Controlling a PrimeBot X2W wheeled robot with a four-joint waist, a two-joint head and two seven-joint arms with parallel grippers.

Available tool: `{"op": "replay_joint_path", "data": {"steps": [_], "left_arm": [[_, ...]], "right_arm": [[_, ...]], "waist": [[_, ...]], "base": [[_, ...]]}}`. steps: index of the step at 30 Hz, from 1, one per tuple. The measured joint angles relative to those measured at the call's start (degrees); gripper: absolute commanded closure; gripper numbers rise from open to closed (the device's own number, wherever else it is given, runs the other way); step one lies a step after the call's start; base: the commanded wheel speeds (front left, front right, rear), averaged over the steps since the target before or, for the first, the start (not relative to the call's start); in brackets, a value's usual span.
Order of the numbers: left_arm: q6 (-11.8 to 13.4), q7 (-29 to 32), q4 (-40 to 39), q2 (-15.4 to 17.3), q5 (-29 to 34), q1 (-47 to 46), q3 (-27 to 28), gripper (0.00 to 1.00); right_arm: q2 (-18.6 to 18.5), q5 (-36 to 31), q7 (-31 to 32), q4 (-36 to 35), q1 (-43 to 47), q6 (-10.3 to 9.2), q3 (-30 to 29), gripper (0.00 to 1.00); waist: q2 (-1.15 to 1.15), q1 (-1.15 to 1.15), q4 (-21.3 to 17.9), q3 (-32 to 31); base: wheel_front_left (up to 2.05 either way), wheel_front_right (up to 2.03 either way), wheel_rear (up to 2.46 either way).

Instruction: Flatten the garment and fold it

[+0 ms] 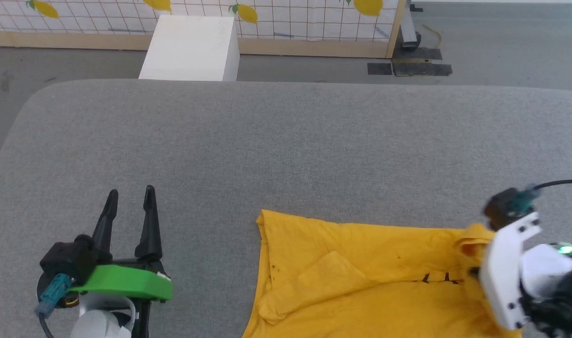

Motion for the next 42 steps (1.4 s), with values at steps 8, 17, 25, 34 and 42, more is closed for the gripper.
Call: {"op": "replay_joint_path", "data": {"steps": [8,17,25,34,42], "left_arm": [[0.0,0.0,-0.3,-0.2,-0.1,0.8,0.0,0.0],[0.0,0.0,0.2,-0.5,-0.2,0.9,-0.5,0.0],[-0.1,0.0,0.5,-1.0,-0.2,0.7,-1.1,0.0],[-0.1,0.0,1.2,-1.5,-0.5,0.6,-1.6,0.0],[-0.6,0.0,2.3,-1.5,-0.5,0.7,-1.9,0.0]], "right_arm": [[5.5,2.4,-8.5,5.6,-6.1,-0.01,12.9,1.0],[13.8,4.0,-16.6,15.8,-12.0,-0.01,22.3,1.0],[18.5,2.3,-23.7,25.3,-15.3,-0.01,24.9,1.0],[21.7,-0.1,-28.7,36.2,-17.1,-0.01,24.7,1.0],[23.3,4.2,-31.2,35.8,-18.5,-0.01,29.2,0.0]], "waist": [[0.0,0.0,1.8,1.1],[0.0,0.0,4.6,2.3],[0.0,0.0,6.7,3.6],[0.0,0.0,8.0,4.8],[0.0,0.0,7.4,3.1]], "base": [[0.0,0.0,0.0],[0.0,0.0,0.0],[0.0,0.0,0.0],[0.0,0.0,0.0],[0.0,0.0,0.0]]}}
